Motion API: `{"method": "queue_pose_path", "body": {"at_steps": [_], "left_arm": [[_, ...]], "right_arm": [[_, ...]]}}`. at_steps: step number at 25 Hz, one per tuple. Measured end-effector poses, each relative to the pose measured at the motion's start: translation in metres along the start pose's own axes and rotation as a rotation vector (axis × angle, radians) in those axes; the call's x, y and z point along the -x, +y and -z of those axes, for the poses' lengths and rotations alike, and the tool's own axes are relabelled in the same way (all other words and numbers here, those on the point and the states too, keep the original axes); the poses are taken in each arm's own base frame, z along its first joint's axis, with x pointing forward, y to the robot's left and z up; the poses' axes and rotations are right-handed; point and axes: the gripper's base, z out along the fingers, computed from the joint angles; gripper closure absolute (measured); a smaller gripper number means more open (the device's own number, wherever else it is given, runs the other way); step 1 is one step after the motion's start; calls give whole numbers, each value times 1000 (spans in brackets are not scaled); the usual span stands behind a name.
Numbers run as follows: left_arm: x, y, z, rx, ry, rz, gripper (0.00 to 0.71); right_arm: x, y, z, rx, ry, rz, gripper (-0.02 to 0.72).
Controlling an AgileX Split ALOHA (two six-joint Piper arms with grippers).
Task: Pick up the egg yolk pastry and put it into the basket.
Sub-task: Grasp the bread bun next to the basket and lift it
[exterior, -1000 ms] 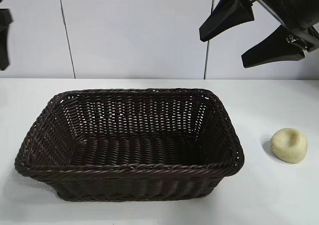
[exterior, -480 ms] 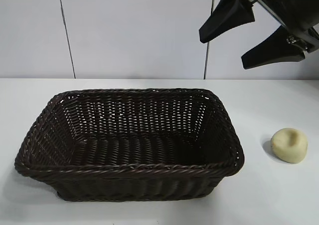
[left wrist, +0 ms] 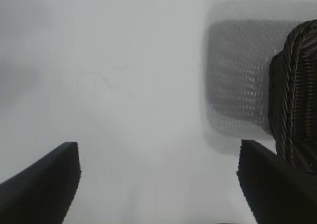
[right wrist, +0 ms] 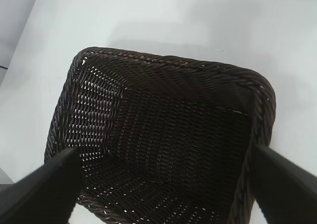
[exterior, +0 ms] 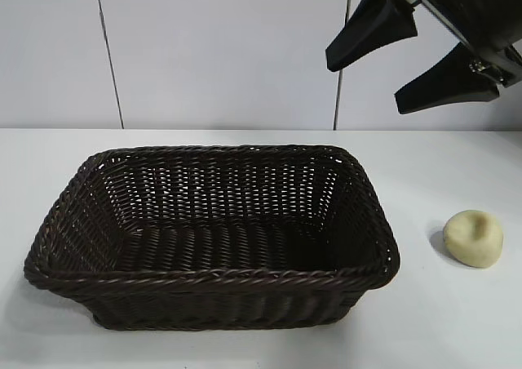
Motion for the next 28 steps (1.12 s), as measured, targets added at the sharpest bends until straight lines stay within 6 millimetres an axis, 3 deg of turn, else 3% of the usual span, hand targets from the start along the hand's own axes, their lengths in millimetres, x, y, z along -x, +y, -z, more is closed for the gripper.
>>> {"method": "queue_pose_path", "body": {"at_steps": [7, 13, 28], "left_arm": [[-75, -3, -17, 2, -42, 0, 83], [-113, -5, -33, 7, -130, 2, 83], [-125, -5, -29, 10, -210, 1, 83]], "right_arm": [[0, 0, 0, 2, 2, 0, 50], [0, 0, 0, 0, 4, 2, 50], [-1, -1, 0, -11, 14, 1, 50]]}}
